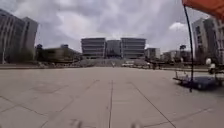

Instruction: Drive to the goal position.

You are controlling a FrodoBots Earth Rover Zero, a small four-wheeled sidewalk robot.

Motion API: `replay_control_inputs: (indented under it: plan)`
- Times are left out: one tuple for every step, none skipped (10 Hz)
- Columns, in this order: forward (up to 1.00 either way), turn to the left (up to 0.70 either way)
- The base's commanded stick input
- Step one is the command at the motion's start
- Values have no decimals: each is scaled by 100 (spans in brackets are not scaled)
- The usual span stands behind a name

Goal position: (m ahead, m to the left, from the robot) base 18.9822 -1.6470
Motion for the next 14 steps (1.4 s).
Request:
replay_control_inputs:
  plan:
    - [85, -2]
    - [85, -2]
    - [85, -2]
    - [85, -2]
    - [85, -2]
    - [85, -2]
    - [85, -2]
    - [85, -2]
    - [85, -2]
    - [85, -2]
    - [85, -2]
    - [85, -2]
    - [85, -21]
    - [85, -34]
